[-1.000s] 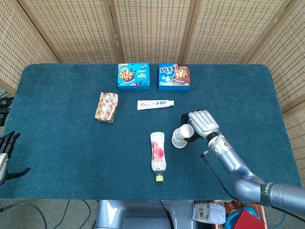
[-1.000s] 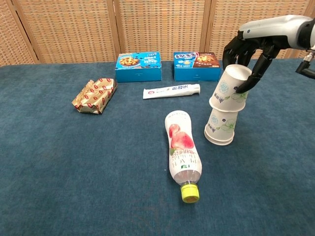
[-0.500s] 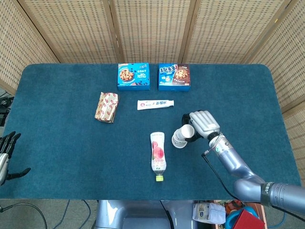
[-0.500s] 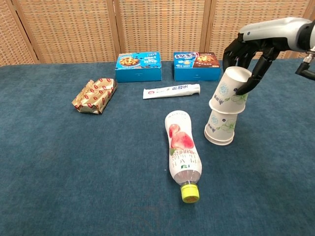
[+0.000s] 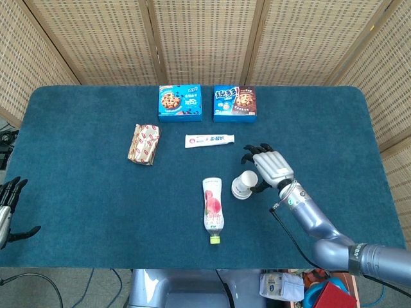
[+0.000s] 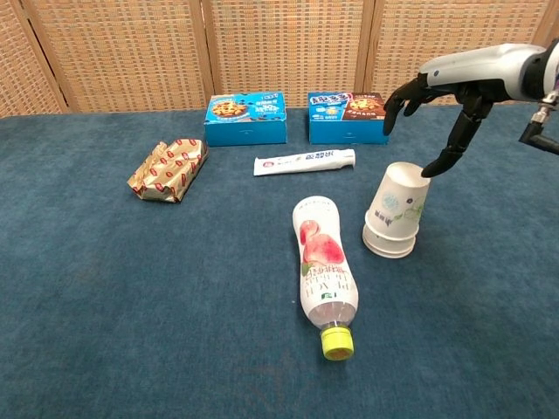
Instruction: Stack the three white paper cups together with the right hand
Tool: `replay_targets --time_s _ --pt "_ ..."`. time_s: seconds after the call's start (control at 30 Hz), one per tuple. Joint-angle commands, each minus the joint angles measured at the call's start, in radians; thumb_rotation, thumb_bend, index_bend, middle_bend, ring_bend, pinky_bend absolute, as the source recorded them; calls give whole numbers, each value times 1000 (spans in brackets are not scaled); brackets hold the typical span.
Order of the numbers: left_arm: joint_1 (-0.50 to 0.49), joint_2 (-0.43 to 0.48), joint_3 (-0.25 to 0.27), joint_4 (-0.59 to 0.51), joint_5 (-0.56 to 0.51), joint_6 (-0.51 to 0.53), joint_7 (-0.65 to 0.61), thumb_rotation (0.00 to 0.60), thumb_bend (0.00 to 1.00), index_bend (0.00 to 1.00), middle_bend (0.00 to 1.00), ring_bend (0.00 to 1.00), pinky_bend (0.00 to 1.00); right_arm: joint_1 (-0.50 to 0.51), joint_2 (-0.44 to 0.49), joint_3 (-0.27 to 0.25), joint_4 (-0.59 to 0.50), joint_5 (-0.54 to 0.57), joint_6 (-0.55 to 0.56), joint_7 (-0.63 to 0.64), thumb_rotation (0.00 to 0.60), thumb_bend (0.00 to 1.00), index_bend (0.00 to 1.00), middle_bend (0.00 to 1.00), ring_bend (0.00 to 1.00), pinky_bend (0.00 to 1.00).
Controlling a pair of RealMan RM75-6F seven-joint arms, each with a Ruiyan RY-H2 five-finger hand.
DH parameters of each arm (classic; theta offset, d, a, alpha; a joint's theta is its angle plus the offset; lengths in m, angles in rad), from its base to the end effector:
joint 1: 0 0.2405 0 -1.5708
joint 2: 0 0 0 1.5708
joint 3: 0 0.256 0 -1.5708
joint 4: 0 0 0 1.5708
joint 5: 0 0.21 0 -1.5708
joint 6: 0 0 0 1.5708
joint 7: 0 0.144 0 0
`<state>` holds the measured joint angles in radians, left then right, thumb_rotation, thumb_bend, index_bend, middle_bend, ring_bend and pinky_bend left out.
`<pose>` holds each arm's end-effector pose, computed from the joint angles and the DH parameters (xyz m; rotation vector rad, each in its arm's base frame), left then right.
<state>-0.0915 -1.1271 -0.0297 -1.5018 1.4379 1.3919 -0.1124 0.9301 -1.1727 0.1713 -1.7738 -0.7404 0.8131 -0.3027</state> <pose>-0.3463 0.1797 0.1581 -1.3660 -1.0137 -0.8195 -0.1190 -0.3667 0.0670 1.8594 -1.1523 0.8267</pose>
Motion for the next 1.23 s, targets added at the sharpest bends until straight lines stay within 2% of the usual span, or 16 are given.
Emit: replay_targets --time_s 0.03,0.23,0.33,0.4,0.47,0.5,0.57,0.67,0.8,0.9,1.23 --pt "0 -1 0 0 0 0 2 600 127 0 0 0 0 2 7 -5 -6 1 -5 -2 600 314 265 109 103 44" --pt "0 -3 0 -1 -3 -1 7 600 127 0 0 0 0 -20 35 -11 -31 -33 2 26 600 314 248 100 92 39" --pt "0 -2 -1 1 -3 0 5 600 128 0 0 0 0 -73 72 -25 -57 -130 34 68 600 296 248 97 91 39" --pt "1 -2 -3 2 -3 3 2 600 128 0 0 0 0 -124 94 -44 -70 -225 78 102 600 210 242 85 85 26" --pt "5 -6 -5 7 0 18 4 600 128 0 0 0 0 -214 108 -80 -60 -397 192 153 600 57 178 34 44 3" --pt "7 -9 -5 8 3 26 7 600 128 0 0 0 0 -255 105 -99 -41 -474 256 174 600 25 147 18 27 0" --pt "13 -14 -5 10 11 41 8 600 128 0 0 0 0 -328 92 -136 10 -602 371 214 600 0 67 0 0 0" --pt "21 -16 -4 10 27 69 8 600 128 0 0 0 0 -423 74 -182 62 -716 510 253 600 0 5 0 0 0" --pt "30 -19 0 15 45 95 7 600 128 0 0 0 0 -515 49 -217 91 -798 638 259 600 0 0 0 0 0" --pt "35 -17 2 15 54 106 -1 600 128 0 0 0 0 -562 27 -231 103 -832 695 243 600 0 0 0 0 0" --pt "52 -14 8 9 79 145 -3 600 128 0 0 0 0 -638 -2 -229 136 -873 766 272 600 0 0 0 0 0"
